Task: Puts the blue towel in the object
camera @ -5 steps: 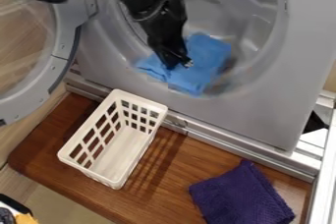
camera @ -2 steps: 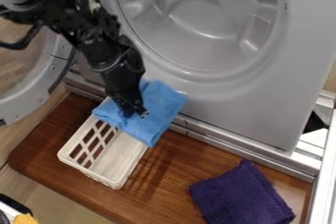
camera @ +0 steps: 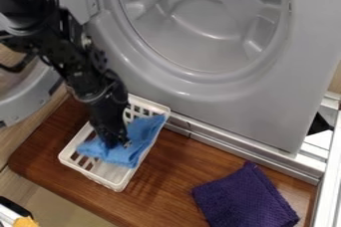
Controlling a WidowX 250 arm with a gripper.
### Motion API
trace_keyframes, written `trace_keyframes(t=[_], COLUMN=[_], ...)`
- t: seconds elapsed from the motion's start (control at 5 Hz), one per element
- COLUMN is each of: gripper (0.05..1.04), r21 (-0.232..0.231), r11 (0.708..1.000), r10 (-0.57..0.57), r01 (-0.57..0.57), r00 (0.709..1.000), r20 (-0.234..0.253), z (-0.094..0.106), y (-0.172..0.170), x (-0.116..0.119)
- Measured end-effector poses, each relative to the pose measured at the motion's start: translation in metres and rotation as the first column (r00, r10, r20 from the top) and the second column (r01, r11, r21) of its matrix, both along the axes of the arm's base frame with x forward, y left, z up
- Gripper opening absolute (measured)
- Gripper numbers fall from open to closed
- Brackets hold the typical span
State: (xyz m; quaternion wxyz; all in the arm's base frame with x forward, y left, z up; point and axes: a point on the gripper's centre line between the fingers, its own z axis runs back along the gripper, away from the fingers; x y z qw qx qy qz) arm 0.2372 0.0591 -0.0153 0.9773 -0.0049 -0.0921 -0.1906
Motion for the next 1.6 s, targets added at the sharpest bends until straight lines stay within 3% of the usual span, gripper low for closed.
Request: trace_keyframes(t=[0.2, 0.4, 0.8, 1.0, 1.6], gripper=[0.074, 0.223, 0.803, 1.007, 1.0], r21=[-0.019, -0.044, -0.051, -0.059, -0.009], r11=[1.0, 0.998, 0.997, 0.997, 1.0], r10=[0.01, 0.044, 0.054, 0.051, -0.024], r01=[-0.011, -0.048, -0.058, -0.056, 0.025], r00=[0.999, 0.996, 0.995, 0.995, 0.998], r20=[-0.045, -0.074, -0.084, -0.082, 0.065], z=[-0.019, -0.03, -0.029, -0.025, 0.036], y=[0.002, 0.004, 0.004, 0.003, -0.01], x=[-0.002, -0.002, -0.001, -0.001, 0.015])
